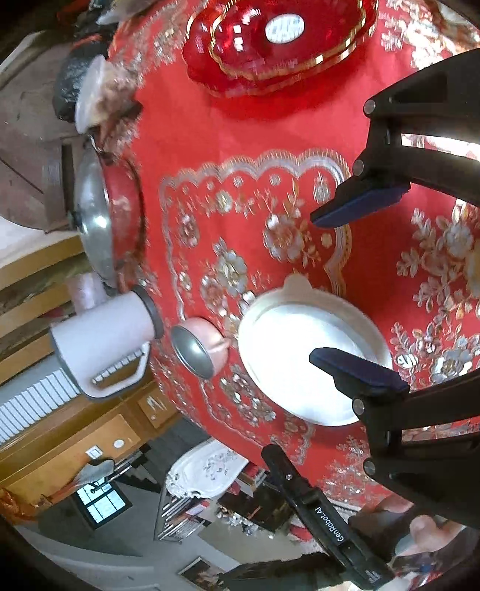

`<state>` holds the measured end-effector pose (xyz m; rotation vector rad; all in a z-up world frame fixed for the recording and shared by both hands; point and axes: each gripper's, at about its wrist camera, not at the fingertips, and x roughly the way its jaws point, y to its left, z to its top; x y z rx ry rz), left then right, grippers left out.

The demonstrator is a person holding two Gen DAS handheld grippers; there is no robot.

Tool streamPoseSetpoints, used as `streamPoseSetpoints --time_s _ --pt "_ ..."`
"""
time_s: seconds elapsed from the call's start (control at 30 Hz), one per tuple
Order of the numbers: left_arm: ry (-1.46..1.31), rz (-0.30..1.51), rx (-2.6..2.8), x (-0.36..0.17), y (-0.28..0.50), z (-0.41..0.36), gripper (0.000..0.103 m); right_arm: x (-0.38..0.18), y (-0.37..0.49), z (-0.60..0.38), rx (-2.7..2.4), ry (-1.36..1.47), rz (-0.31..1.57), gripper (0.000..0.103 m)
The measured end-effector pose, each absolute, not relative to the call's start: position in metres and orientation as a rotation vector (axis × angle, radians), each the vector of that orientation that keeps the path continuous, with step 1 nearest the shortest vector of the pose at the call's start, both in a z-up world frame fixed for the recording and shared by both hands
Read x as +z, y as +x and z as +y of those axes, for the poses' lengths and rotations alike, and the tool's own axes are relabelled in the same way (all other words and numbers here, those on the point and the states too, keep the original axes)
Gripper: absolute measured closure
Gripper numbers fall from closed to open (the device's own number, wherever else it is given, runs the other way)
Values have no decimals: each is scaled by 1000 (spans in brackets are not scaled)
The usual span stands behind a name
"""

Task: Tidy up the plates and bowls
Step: 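Close the left tool on a white plate while the right tool reaches the cream bowl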

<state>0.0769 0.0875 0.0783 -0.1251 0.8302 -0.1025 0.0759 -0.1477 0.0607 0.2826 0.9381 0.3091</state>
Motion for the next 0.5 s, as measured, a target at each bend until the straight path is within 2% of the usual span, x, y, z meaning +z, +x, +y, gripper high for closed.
streamPoseSetpoints --time_s 0.5 --pt "-253 1018 -210 34 105 91 34 28 93 -139 376 419 1031 34"
